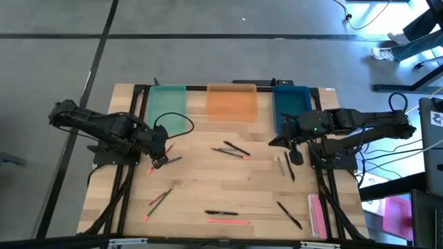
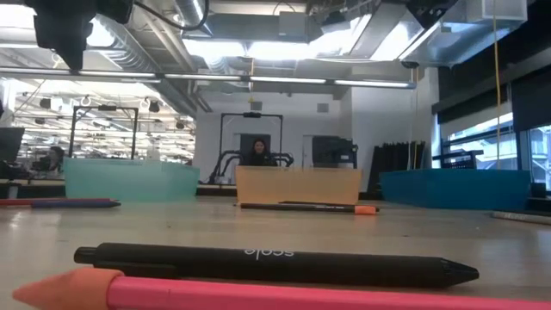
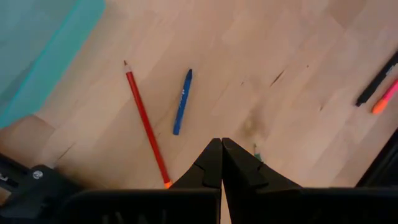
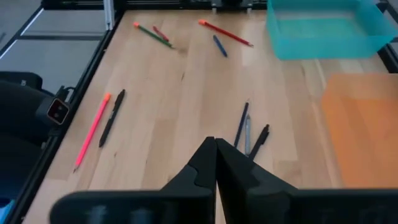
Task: Sort crayons/erasers/pens/pencils in bins
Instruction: Put the red pencil into the light blue bin
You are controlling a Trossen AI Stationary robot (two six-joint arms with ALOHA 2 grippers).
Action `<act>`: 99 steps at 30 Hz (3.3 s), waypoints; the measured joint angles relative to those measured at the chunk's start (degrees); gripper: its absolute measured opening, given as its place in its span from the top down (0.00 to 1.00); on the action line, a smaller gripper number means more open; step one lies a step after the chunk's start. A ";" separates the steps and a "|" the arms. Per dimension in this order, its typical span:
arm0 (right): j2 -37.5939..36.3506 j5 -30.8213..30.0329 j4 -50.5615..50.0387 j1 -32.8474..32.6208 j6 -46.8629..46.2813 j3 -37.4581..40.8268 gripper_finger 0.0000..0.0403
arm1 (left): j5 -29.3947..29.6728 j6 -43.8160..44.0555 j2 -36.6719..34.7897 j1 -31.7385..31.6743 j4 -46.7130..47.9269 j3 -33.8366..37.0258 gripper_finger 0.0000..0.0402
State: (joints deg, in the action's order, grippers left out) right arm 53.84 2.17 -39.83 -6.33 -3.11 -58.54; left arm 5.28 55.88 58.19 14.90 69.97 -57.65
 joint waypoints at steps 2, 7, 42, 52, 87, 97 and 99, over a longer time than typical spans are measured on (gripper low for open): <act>0.00 0.04 0.00 -0.37 0.80 0.00 0.98 | 0.30 0.03 0.00 0.00 0.00 0.00 1.00; 0.00 0.04 0.00 -0.74 0.76 0.00 0.98 | 0.98 0.72 0.00 -0.02 -0.02 0.00 0.97; 0.00 -0.04 -1.48 -0.72 0.60 0.00 0.98 | 0.01 9.60 9.93 -4.76 -11.11 19.60 0.77; 0.00 -0.04 -1.64 -0.72 0.60 0.00 0.98 | 0.38 9.64 15.06 -4.76 -13.30 19.67 0.77; 0.00 0.00 -2.03 -0.73 0.61 0.04 0.98 | 1.42 9.42 23.06 -4.72 -19.70 22.50 0.77; 0.00 0.00 -2.03 -0.73 0.58 0.04 0.98 | 0.62 8.12 23.08 -4.76 -20.02 22.75 0.79; 0.00 0.00 -2.03 -0.72 0.58 0.04 0.98 | 0.54 8.06 23.12 -4.76 -20.12 22.77 0.81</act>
State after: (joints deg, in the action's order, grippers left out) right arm 53.84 2.17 -41.87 -7.05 -2.52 -58.50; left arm 5.82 63.94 81.32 10.13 49.85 -34.87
